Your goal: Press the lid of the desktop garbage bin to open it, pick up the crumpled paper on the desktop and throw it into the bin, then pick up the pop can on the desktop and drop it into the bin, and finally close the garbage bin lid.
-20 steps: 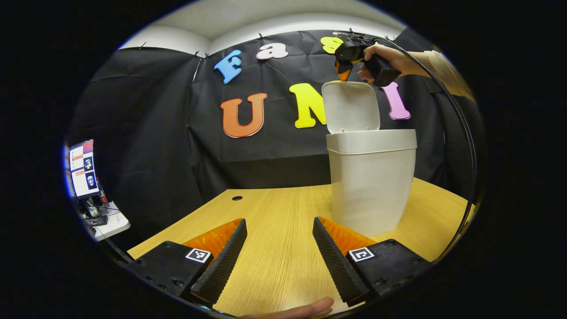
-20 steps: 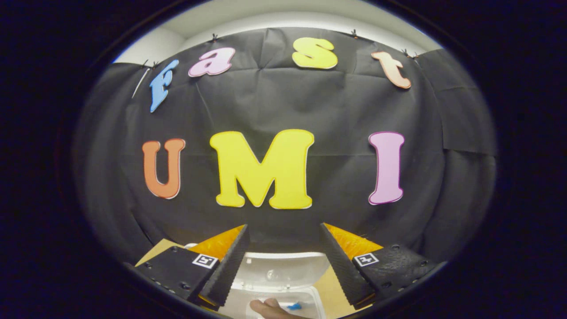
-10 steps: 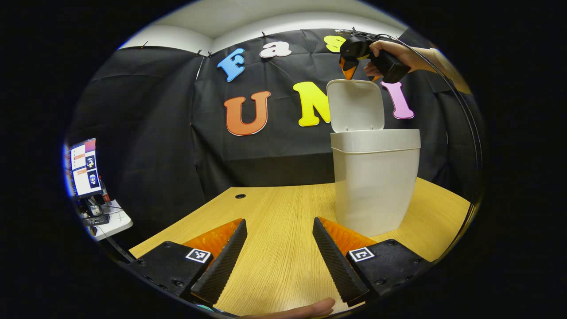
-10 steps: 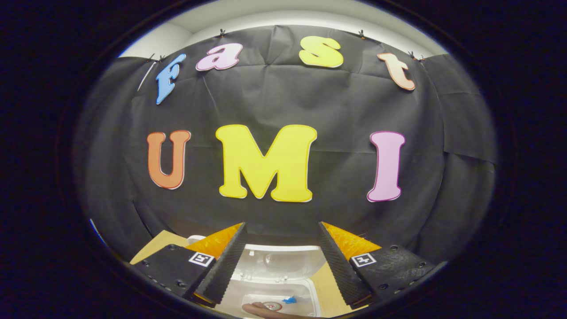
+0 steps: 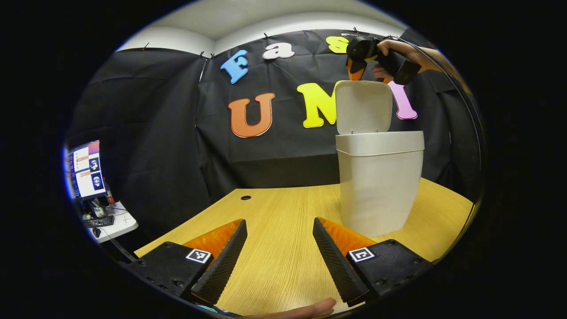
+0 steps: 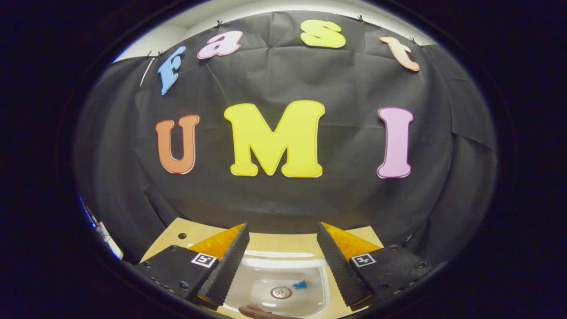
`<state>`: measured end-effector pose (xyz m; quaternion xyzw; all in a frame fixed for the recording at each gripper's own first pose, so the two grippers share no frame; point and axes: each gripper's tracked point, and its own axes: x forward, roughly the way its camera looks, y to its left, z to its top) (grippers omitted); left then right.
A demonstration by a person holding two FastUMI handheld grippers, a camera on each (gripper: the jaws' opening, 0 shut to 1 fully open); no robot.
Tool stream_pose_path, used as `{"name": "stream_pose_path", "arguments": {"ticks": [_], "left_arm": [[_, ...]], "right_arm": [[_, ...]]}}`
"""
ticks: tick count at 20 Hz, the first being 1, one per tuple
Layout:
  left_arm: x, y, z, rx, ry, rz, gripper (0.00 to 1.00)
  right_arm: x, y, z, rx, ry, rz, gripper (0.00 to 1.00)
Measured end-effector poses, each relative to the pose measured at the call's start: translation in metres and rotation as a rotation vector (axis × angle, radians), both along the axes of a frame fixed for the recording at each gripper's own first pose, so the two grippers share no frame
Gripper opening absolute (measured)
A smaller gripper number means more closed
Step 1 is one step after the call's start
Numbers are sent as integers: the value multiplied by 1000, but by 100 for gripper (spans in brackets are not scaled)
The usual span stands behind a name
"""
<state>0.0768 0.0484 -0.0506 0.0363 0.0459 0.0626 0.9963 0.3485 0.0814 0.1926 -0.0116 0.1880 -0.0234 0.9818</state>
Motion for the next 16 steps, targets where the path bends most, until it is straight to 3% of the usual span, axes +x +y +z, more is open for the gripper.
{"name": "stream_pose_path", "arguments": {"ticks": [5,8,9,10,11,15,16], "left_arm": [[-4,1,5,8,-15,1,96],[-5,8,6,-7,-17,21,96],[-4,10,7,-11,-16,26,91],[-5,12,5,-15,-13,31,96],[-4,15,5,-20,-9,37,96],[-7,25,6,-18,-1,69,95],[-9,28,8,-19,-5,73,95]], "right_arm": [[-11,9,-17,38,29,18,94],[-22,6,-25,31,70,-29,93],[-27,6,-30,29,95,-52,93],[-32,7,-39,27,131,-67,97],[-38,8,-48,23,172,-80,93],[-50,17,-72,25,277,-82,97],[-51,17,-75,26,289,-84,94]]}}
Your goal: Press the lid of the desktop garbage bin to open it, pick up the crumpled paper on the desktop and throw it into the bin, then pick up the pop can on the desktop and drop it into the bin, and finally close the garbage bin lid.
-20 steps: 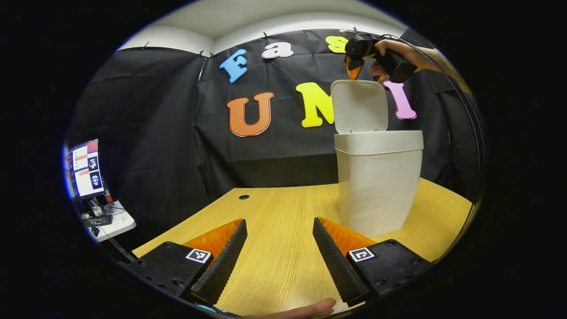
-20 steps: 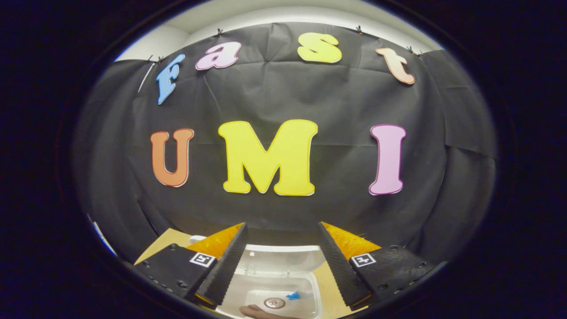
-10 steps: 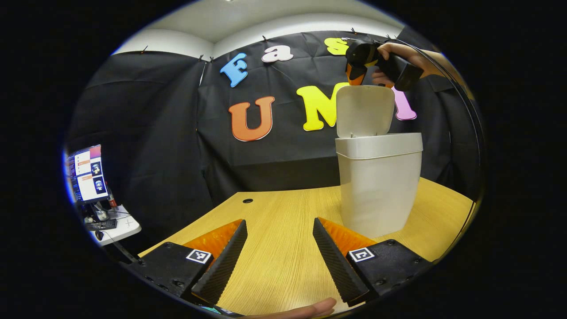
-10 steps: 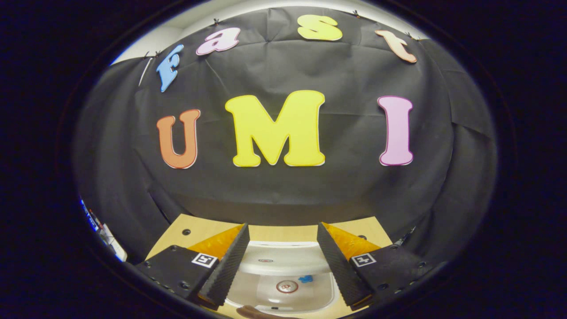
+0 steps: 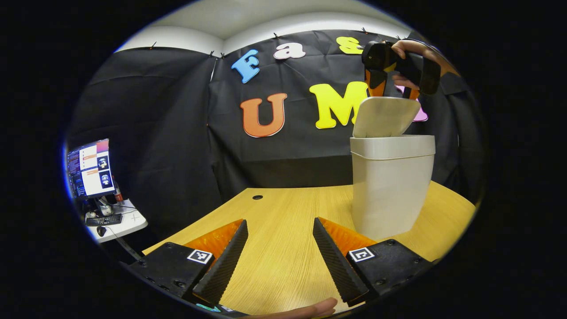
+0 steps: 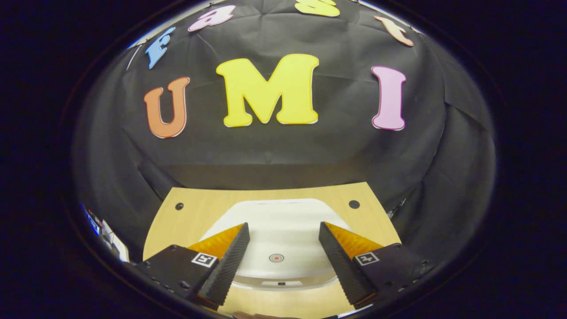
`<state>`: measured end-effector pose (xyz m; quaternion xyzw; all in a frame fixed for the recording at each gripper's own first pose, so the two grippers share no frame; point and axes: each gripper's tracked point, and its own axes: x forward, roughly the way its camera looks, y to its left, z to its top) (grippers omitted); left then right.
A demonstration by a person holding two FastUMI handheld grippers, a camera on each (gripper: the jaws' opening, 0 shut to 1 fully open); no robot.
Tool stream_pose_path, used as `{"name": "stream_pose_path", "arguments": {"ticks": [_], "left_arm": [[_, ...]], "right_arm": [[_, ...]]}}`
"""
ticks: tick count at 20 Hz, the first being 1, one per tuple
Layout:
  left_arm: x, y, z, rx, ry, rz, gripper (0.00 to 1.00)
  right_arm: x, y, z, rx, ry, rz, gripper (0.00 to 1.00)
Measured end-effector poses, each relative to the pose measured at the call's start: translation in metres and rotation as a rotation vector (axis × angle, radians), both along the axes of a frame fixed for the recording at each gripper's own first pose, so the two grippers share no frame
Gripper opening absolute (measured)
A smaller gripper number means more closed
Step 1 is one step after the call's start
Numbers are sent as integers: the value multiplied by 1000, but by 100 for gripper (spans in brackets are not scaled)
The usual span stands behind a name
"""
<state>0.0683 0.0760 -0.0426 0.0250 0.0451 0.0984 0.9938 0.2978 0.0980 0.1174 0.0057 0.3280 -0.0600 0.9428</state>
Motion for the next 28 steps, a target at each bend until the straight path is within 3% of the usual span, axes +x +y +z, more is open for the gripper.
{"name": "stream_pose_path", "arguments": {"ticks": [15,19,20,21,22,28], "left_arm": [[-2,7,-1,-30,6,10,95],[-1,8,-2,-29,12,14,96],[-1,7,-2,-27,13,12,96],[-1,7,-2,-27,14,10,96],[0,6,-3,-27,14,8,96],[0,14,-6,-35,27,28,96]], "right_arm": [[-29,2,-48,8,101,14,97],[-38,5,-55,3,105,41,94],[-40,4,-57,-1,104,51,97],[-41,4,-57,-4,85,55,94],[-42,4,-57,-6,74,57,98],[-45,4,-58,-19,-66,75,99]]}}
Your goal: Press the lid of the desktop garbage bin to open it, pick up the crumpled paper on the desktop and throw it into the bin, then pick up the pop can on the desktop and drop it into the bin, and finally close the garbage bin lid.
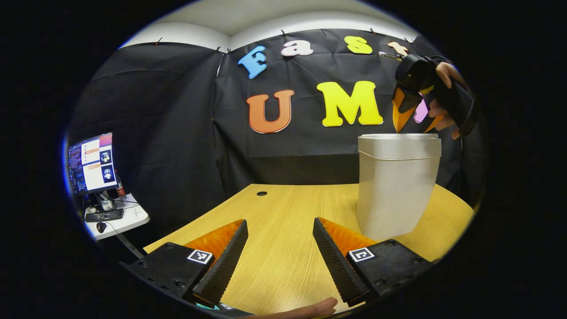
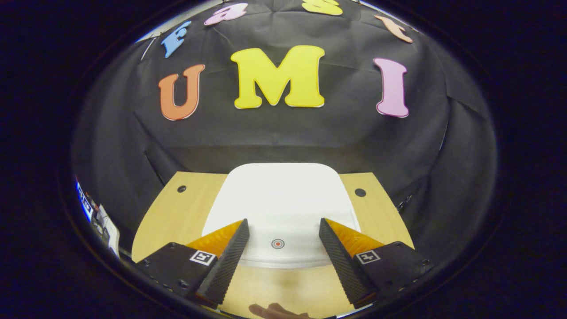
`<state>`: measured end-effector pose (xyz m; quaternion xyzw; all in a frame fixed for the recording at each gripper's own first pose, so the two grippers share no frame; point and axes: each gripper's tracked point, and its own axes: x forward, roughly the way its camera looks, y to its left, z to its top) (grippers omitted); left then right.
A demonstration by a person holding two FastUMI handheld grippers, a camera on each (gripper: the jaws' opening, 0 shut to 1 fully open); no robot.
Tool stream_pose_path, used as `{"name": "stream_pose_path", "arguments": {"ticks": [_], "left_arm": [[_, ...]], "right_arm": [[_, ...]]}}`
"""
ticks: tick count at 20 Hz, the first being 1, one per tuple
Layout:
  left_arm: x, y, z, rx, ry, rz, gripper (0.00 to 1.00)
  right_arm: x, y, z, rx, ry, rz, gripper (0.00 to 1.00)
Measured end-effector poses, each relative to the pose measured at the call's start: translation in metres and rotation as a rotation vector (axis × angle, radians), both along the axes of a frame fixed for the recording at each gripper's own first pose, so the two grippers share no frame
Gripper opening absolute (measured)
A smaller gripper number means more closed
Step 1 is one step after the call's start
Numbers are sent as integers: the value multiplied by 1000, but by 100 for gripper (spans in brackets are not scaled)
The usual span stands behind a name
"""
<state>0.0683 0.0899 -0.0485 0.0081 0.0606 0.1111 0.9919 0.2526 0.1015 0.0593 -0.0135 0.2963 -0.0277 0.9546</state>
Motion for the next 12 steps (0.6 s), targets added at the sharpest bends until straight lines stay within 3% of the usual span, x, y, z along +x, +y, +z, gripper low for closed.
{"name": "stream_pose_path", "arguments": {"ticks": [7,12], "left_arm": [[-2,11,3,13,-4,26,95],[1,10,-6,-14,23,19,96]], "right_arm": [[-4,0,-2,19,-201,36,98],[-7,-2,-10,-21,-224,67,99]]}}
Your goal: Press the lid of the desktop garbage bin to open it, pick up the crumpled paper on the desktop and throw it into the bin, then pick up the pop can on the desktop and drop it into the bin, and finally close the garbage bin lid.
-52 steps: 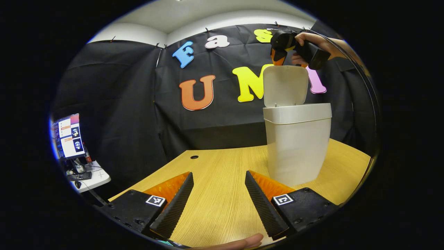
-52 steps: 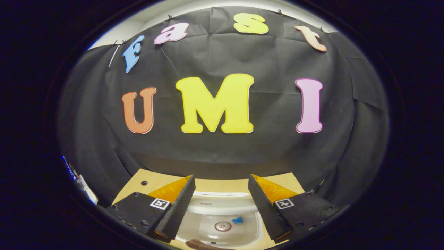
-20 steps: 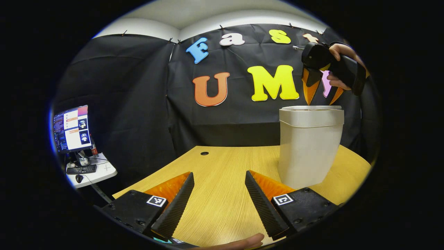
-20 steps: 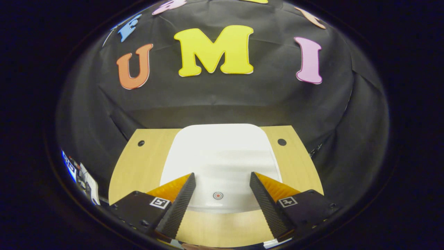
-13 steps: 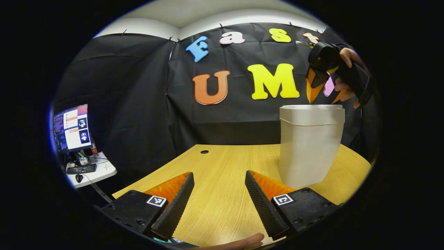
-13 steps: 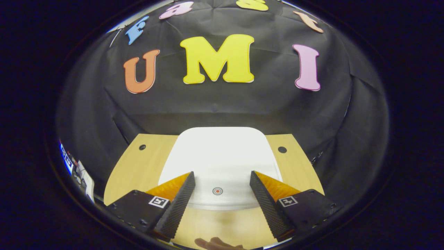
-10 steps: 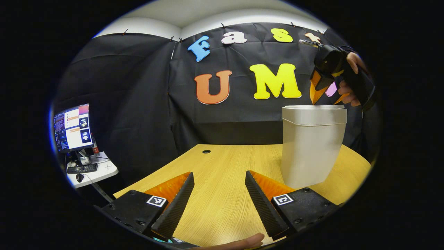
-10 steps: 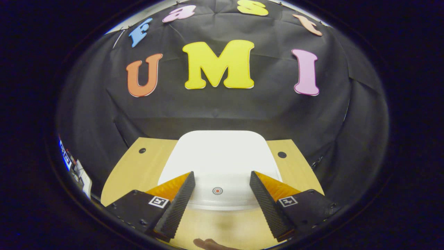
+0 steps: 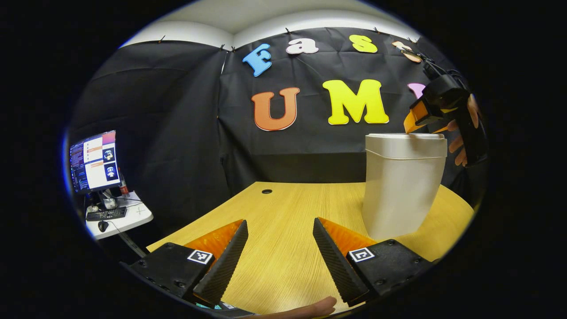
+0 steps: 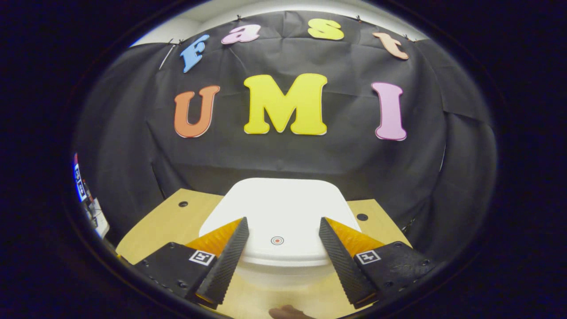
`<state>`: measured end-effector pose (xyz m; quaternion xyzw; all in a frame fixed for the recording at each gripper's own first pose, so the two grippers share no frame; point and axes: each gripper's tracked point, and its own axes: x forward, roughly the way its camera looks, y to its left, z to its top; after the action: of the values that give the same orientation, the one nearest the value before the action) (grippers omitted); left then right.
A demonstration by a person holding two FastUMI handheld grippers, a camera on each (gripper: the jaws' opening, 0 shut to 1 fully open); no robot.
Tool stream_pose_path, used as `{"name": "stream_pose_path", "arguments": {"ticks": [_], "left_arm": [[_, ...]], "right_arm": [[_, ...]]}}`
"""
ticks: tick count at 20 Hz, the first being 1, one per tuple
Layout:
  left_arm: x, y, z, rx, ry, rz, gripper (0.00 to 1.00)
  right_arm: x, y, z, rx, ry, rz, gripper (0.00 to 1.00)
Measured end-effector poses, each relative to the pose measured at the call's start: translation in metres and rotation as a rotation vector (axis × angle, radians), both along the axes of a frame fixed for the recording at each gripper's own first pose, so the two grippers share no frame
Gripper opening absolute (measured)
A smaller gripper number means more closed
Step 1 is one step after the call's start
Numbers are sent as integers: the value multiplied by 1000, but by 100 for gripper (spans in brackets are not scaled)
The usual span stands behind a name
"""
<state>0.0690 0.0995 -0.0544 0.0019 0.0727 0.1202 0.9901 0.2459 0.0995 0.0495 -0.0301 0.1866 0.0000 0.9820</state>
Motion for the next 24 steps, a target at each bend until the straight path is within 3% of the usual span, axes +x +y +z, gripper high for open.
{"name": "stream_pose_path", "arguments": {"ticks": [6,12,17,20,24], "left_arm": [[-2,-1,3,8,-9,0,96],[-3,4,10,7,-36,13,96],[-3,4,11,13,-42,16,96],[-4,-1,15,15,-56,11,96],[-9,-4,30,16,-111,4,95]], "right_arm": [[1,2,3,99,-130,-6,97],[-18,-2,2,55,-269,52,95],[-59,-11,7,22,-322,98,94],[-89,-35,37,0,-411,127,96],[-134,-90,87,-58,-561,45,95]]}}
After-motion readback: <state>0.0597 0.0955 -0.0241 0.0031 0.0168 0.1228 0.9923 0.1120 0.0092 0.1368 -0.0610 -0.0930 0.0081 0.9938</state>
